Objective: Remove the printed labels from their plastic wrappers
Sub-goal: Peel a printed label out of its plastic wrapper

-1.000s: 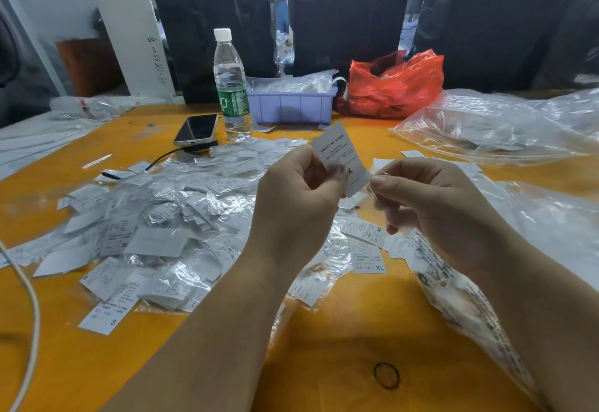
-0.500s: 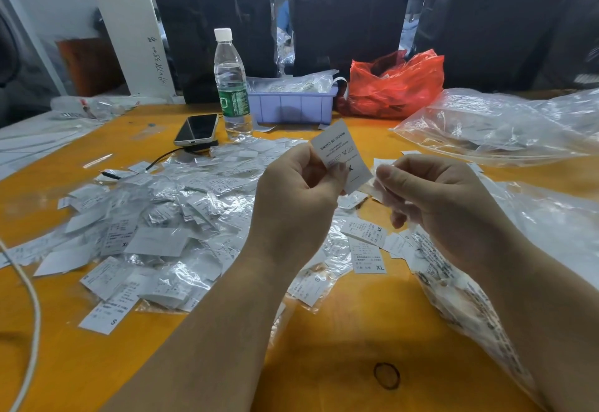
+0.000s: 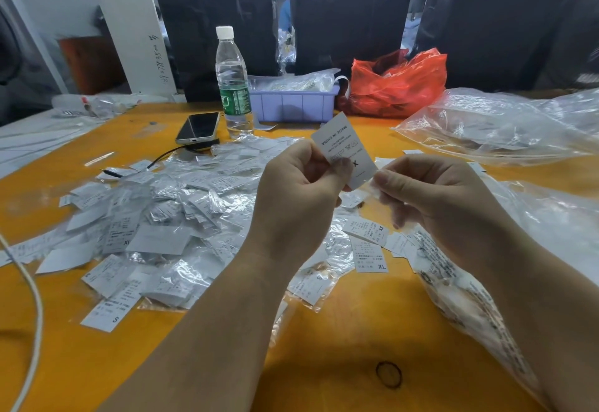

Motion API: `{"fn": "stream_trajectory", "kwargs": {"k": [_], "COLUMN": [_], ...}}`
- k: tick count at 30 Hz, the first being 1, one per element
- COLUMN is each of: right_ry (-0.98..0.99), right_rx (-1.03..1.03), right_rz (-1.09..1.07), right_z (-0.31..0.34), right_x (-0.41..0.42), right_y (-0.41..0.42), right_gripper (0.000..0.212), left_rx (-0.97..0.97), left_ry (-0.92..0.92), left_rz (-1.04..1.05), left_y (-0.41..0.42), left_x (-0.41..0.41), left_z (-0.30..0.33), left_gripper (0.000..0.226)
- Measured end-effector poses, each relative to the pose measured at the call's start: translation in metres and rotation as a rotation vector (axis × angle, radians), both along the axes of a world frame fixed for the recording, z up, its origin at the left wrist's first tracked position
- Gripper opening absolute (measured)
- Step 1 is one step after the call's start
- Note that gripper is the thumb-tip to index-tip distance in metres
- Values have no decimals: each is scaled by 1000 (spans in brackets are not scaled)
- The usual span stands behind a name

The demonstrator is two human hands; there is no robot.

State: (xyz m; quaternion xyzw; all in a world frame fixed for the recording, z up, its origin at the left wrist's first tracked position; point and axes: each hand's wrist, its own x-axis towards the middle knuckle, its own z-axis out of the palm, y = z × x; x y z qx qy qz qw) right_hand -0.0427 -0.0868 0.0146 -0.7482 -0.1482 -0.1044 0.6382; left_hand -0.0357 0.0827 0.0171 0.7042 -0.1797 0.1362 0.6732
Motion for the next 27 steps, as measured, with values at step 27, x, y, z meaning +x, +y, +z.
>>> {"fn": "stream_trajectory", "kwargs": {"k": [27], "right_ry": [5], "right_rx": [2], "right_rz": [17], "right_z": [-2], "right_x": [-2], "right_y": [5], "right_gripper": [21], "left_rx": [104], "left_ry": [60], "left_rz": [-9], "left_y": [0], "left_x": [3], "left_z": [-4], "left_gripper": [26]}}
